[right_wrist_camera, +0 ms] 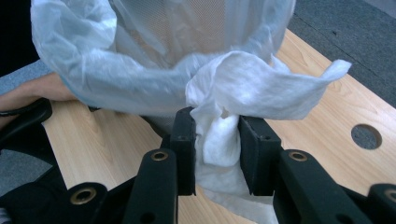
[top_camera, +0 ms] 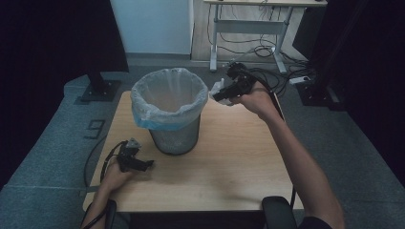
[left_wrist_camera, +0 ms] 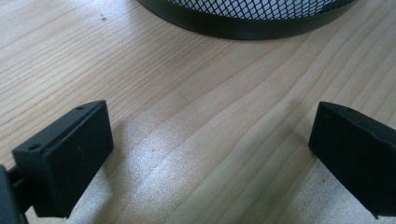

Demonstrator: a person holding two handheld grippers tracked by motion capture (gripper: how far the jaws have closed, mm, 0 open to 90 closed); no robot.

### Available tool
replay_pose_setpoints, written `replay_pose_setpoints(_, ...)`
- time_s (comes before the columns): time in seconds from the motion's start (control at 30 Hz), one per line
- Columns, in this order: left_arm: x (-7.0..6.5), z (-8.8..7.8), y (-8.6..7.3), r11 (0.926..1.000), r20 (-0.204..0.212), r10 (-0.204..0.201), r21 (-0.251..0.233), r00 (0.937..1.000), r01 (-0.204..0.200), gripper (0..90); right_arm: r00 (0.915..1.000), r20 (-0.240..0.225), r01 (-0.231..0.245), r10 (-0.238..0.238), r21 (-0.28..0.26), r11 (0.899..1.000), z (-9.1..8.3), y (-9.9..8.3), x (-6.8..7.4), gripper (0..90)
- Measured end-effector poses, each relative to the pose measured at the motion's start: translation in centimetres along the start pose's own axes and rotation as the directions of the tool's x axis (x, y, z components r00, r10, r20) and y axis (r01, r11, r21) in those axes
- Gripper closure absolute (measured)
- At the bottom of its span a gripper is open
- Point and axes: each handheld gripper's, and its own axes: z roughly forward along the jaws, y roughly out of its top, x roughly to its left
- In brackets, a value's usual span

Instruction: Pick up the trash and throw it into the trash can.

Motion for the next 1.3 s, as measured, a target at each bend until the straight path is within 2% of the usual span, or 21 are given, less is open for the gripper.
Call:
replay_pose_setpoints(0.37, 0.0, 0.0, 0.0, 1.0000, 0.002, 0.003, 0.000, 1.0000, -0.003, 0.0, 0.9994, -0.023, 0.028, -0.028, 0.012, 1.000, 1.8, 3.5, 1.1, 68.6)
replay_pose_setpoints(0.77, 0.0, 0.0, 0.0, 1.0000, 0.004, 0.003, -0.001, 1.0000, -0.003, 0.0, 0.9965, -0.032, 0.079, -0.078, 0.026, 0.997, 5.5, 7.1, 2.8, 68.4)
replay_pose_setpoints(1.17, 0.0, 0.1, 0.1, 1.0000, 0.004, 0.004, -0.001, 1.0000, -0.004, 0.0, 0.9926, -0.030, 0.120, -0.118, 0.058, 0.991, 10.5, 7.8, 3.9, 67.3)
replay_pose_setpoints(1.3, 0.0, 0.1, 0.1, 1.0000, 0.004, 0.004, -0.001, 1.0000, -0.004, 0.0, 0.9914, -0.034, 0.129, -0.126, 0.069, 0.989, 11.3, 7.8, 4.2, 66.7)
